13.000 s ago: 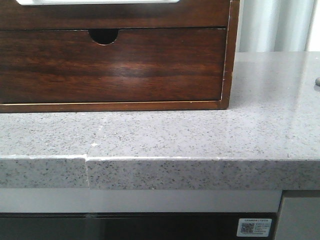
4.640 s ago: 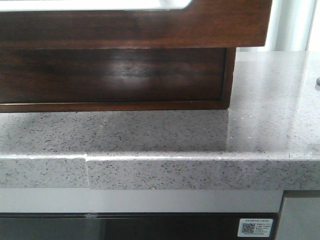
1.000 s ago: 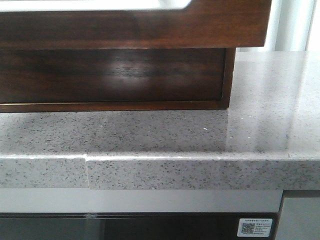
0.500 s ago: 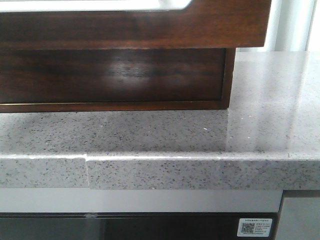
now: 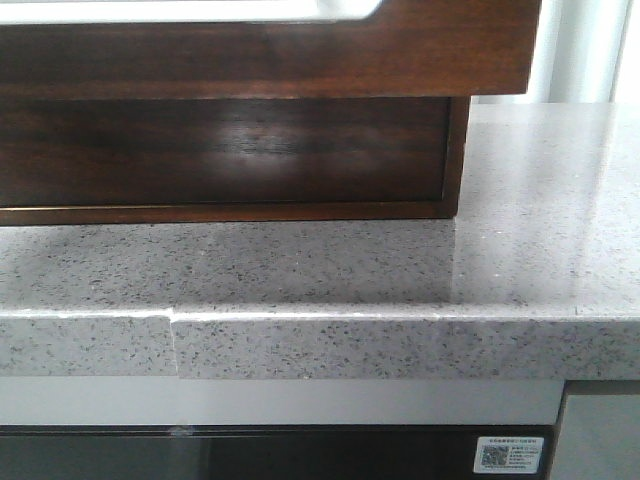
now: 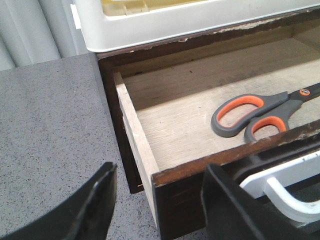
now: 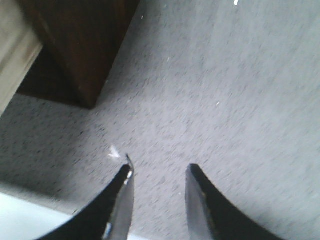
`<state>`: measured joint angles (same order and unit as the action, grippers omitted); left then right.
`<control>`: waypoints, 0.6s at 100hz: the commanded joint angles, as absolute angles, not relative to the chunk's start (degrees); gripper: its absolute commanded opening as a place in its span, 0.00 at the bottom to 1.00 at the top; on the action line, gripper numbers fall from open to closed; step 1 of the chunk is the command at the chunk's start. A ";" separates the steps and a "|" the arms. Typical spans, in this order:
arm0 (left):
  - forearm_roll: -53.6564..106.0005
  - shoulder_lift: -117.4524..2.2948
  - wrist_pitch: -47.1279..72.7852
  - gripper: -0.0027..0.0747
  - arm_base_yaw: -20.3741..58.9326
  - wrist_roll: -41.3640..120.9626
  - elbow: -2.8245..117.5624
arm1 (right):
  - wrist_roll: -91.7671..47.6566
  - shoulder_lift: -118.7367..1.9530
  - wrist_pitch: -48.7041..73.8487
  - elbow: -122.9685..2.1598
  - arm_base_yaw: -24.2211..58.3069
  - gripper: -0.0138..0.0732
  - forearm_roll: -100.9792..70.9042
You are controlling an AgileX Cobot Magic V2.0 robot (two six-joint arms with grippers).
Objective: Put scissors in drawer with both arms
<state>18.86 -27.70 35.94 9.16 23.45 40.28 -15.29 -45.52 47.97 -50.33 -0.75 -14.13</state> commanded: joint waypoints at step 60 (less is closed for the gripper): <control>21.55 -28.04 32.01 0.03 9.63 22.61 42.17 | -15.02 -34.13 38.59 -40.75 -1.17 0.08 -15.28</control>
<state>19.57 -27.70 35.94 9.16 23.22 40.28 -15.04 -34.02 42.74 -39.42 -0.88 -15.26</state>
